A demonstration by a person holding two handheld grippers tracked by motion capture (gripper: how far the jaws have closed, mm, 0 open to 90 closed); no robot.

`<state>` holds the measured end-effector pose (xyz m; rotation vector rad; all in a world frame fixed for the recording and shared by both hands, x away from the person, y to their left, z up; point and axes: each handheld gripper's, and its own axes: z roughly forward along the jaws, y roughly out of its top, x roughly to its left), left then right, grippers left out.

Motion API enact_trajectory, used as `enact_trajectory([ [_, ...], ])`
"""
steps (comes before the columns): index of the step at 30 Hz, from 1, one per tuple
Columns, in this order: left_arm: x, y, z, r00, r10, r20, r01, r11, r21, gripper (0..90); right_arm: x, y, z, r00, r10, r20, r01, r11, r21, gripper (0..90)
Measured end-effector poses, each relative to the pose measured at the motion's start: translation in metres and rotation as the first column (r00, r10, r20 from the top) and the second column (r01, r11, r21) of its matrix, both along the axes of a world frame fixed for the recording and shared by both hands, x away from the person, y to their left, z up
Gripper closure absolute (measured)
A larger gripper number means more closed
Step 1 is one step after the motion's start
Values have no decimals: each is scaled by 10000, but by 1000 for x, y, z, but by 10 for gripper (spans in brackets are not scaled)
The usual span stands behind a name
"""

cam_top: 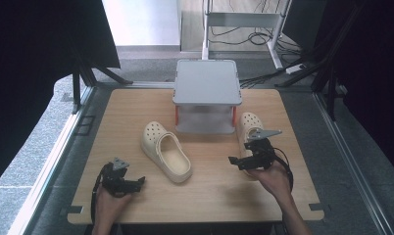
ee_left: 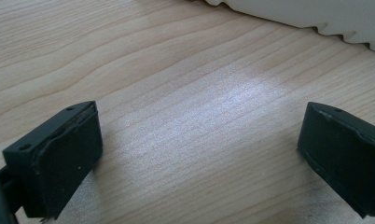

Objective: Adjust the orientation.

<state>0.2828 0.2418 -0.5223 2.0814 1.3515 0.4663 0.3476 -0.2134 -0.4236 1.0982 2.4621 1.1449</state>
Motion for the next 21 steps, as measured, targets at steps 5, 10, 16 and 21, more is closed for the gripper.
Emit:
enact_trajectory([
  [5, 0, 0, 0, 10000, -11, -20, 11, 10000, -4, 0, 11, 15, 0, 9999, 142, -95, -141, 9998, 104, 131],
  [10, 0, 1, 0, 9999, -108, -6, 108, 9999, 4, 0, 23, 31, -2, 9982, 561, -230, -561, 9984, 27, 175],
  [16, 0, 2, 0, 9999, -128, -6, 128, 9999, -17, 0, 36, 53, -7, 9946, 978, -350, -976, 9952, 79, 181],
  [21, 0, 3, 0, 9999, -171, 0, 171, 9998, -36, 0, 42, 75, -11, 9900, 1337, -446, -1337, 9910, 13, 193],
])
